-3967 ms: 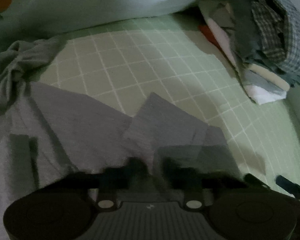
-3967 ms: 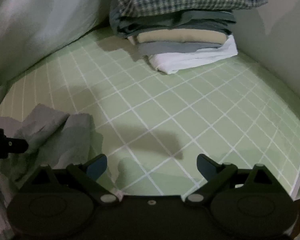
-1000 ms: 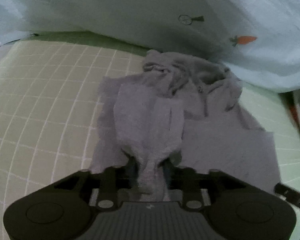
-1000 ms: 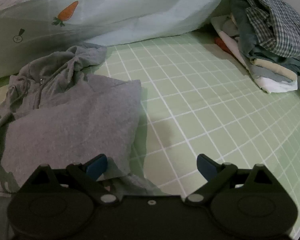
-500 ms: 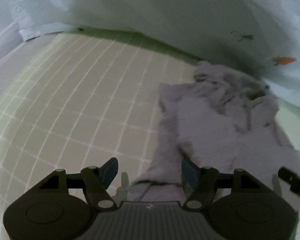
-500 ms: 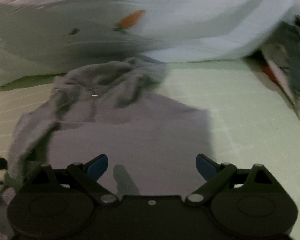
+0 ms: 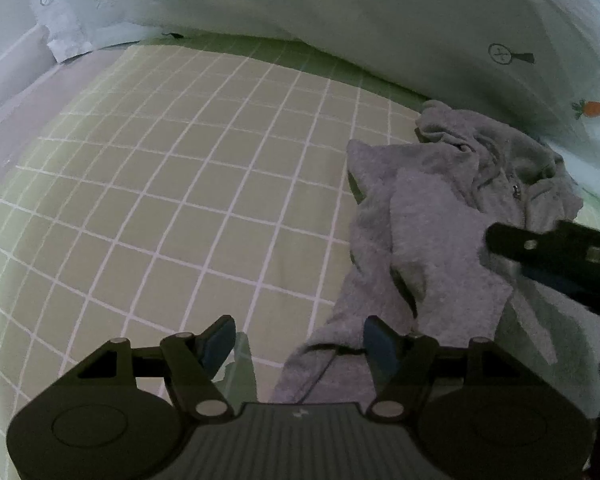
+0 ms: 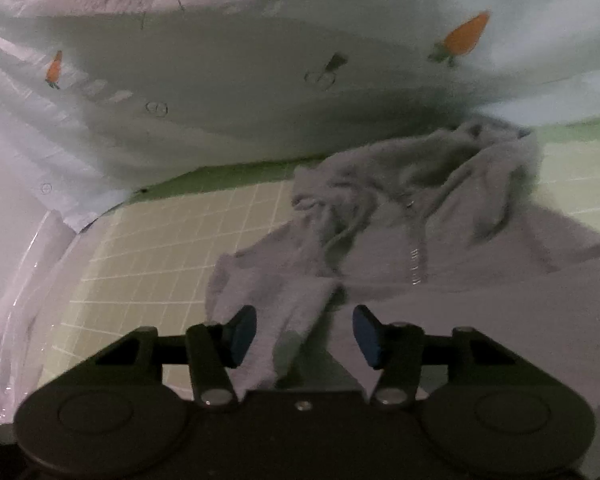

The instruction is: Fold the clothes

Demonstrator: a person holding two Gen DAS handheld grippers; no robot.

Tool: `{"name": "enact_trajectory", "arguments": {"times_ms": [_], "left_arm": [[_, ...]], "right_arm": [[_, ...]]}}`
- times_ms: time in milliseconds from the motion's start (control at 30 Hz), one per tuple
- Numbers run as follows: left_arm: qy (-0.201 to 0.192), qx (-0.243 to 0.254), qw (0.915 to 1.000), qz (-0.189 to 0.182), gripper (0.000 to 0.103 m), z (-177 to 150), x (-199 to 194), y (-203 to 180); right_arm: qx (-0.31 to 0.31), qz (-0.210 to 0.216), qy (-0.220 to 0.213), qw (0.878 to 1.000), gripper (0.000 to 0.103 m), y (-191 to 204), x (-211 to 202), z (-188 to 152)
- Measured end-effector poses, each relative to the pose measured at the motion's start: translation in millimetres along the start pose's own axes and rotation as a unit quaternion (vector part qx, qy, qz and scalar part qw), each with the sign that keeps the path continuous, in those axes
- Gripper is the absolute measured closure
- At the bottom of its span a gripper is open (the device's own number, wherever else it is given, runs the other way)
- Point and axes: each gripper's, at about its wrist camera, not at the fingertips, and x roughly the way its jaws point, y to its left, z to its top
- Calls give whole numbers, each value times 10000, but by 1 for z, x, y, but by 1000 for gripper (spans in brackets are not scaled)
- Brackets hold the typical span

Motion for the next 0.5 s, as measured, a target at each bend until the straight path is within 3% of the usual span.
{"name": "enact_trajectory", "arguments": {"times_ms": [33,67,100,133,333,500], "left_arm": [[3,7,10000,7,31,0,0,-1],[5,14,10000,15,31,0,1,-1],[15,16,10000,29,31,0,1,-2],[24,18,10000,43,31,0,1,-3],[73,94,9999,86,31,-2,1,-10],[54,172,9998,80,31,-5,0,-16]], "right_arm": [[54,24,65,10000,72,0,5,0],[84,24,88,9999,79,0,8,0],[51,14,62,10000,95,1,8,-1],[-24,10,-17,10000,100,2,5,-1],[-153,-220,-531,9982,101,-12,-39,0],[-307,-1013,-981,9895,101,-34,-87,-14]]}}
